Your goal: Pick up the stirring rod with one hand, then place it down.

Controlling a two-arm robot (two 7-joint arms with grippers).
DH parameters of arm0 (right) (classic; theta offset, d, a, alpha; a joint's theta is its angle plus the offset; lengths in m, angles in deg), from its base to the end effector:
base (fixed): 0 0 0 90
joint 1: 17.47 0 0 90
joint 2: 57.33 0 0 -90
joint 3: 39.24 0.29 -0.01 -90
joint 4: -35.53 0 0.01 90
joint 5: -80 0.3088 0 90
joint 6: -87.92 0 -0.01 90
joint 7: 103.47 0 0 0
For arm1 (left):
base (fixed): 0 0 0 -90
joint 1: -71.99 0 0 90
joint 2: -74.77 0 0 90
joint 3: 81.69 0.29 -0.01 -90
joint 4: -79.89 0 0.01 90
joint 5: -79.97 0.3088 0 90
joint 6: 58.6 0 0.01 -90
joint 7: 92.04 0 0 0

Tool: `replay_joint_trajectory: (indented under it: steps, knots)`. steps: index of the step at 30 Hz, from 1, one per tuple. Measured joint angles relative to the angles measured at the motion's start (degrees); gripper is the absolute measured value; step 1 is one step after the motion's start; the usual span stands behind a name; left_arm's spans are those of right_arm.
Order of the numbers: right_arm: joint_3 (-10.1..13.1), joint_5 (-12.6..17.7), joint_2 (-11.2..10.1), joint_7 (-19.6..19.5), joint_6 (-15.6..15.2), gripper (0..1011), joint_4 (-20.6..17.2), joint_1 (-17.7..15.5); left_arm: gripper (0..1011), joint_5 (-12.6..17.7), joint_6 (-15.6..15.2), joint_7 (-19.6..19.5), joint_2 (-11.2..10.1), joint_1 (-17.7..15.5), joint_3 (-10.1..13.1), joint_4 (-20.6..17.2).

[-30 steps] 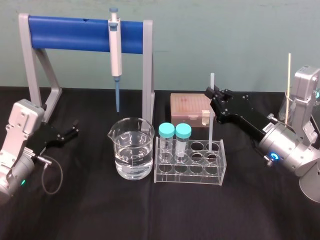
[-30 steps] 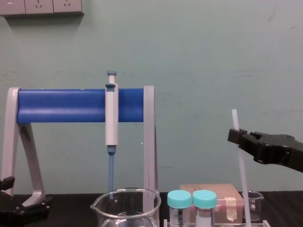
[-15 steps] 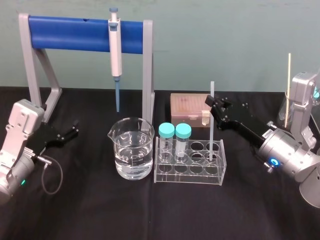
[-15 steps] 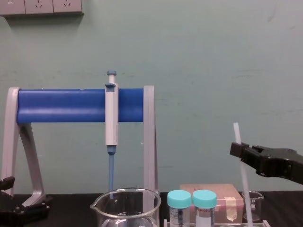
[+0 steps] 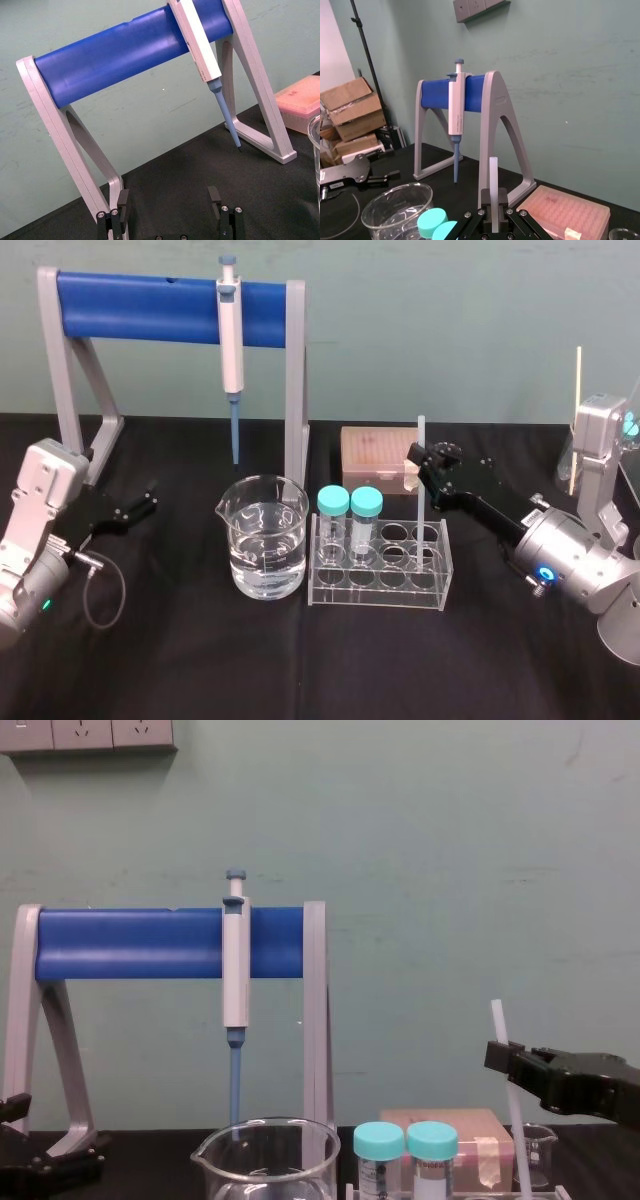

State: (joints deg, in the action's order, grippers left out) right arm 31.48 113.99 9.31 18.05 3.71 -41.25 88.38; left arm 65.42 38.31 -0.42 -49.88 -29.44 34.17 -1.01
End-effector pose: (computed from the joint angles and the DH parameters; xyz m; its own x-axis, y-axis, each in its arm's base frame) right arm 0.3937 -0.0515 -0.2861 0.6785 -0.7288 -0.0920 0.7346 0.6729 0.0876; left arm 0.3581 0.0827 -0.3023 0.2922 0.8803 0.3738 -0.9553 0.2873 0.0702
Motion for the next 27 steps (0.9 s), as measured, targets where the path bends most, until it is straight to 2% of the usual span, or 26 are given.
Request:
replay_joint_trajectory:
  steps: [27]
  knots:
    - [-0.44, -2.26, -0.66, -1.66, -1.03, 75, -0.7, -0.5, 1000, 0.0, 0.0, 0.0, 0.0, 0.0, 0.0, 0.0]
